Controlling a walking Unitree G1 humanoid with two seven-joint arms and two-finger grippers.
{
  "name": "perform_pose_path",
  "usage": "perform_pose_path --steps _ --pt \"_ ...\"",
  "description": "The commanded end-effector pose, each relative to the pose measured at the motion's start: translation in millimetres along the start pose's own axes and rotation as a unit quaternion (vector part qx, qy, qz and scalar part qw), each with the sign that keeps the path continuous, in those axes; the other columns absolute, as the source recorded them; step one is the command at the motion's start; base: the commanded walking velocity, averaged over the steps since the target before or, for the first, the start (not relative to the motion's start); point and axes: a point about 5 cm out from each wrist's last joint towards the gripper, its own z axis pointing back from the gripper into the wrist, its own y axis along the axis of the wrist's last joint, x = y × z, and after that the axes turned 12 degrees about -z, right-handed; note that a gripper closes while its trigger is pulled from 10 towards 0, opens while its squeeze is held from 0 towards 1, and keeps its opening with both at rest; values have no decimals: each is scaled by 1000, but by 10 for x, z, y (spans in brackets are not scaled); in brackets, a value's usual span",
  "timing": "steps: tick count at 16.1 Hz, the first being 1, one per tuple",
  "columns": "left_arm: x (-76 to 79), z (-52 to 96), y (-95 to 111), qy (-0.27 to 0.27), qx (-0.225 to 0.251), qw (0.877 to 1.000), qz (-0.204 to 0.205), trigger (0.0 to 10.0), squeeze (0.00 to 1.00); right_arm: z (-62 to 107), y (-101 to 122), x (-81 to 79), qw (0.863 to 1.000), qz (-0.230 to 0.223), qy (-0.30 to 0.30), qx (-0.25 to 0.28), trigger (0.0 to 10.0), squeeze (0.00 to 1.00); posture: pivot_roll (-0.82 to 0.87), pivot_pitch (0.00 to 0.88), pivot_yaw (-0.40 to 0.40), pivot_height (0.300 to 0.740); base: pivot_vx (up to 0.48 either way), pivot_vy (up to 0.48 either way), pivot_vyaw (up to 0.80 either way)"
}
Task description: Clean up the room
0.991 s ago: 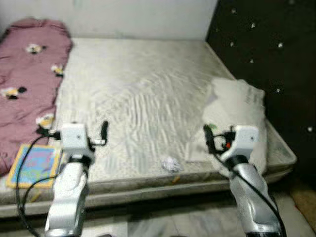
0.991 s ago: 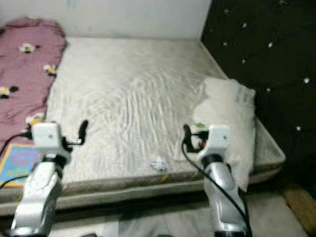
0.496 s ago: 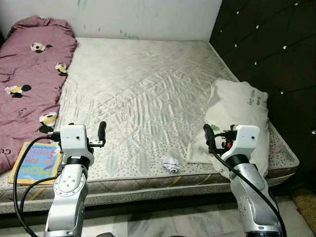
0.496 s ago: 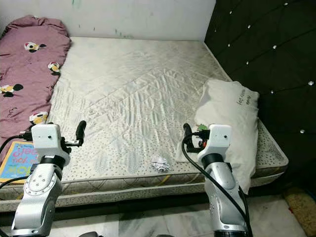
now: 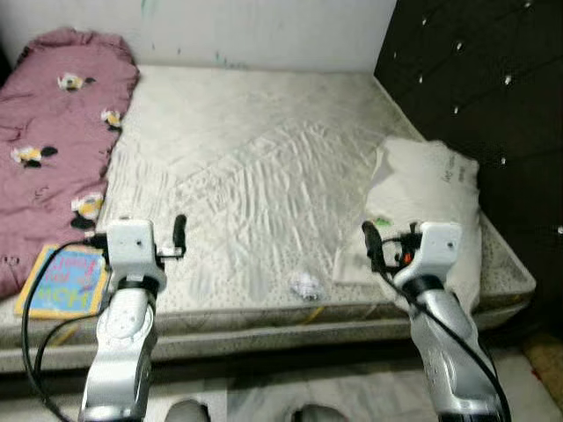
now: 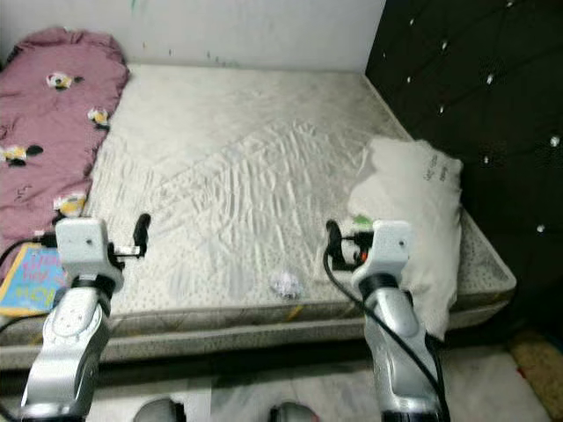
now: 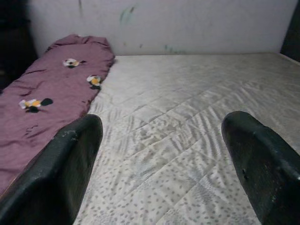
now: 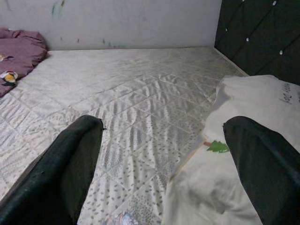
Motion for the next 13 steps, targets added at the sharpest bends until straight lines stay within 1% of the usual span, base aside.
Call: perform_pose_path --steps 1,4,5,7,8,13 --pt "-2 -5 -16 4 -4 1000 0 10000 0 -1 22 -11 1000 -1 6 2 10000 0 -42 22 -89 625 0 0 0" --pt "-16 -8 -8 8 -1 1000 -2 10000 0 -8 23 -15 1000 -1 6 0 10000 0 -41 24 -90 621 0 0 0" --pt "-17 -3 -10 0 1 1000 -4 10000 0 -6 21 -15 1000 0 5 0 10000 0 -42 23 -89 621 0 0 0" --pt "-17 2 -14 -3 1 1000 -2 10000 0 -2 19 -17 1000 0 6 0 10000 0 -42 22 -89 621 0 0 0" --pt "-13 10 -15 -8 3 1000 2 10000 0 12 36 -35 1000 -2 16 8 10000 0 -43 18 -88 621 0 0 0" --pt "-15 32 -23 -12 2 1000 5 10000 0 18 25 -34 1000 0 17 4 10000 0 -40 20 -95 621 0 0 0"
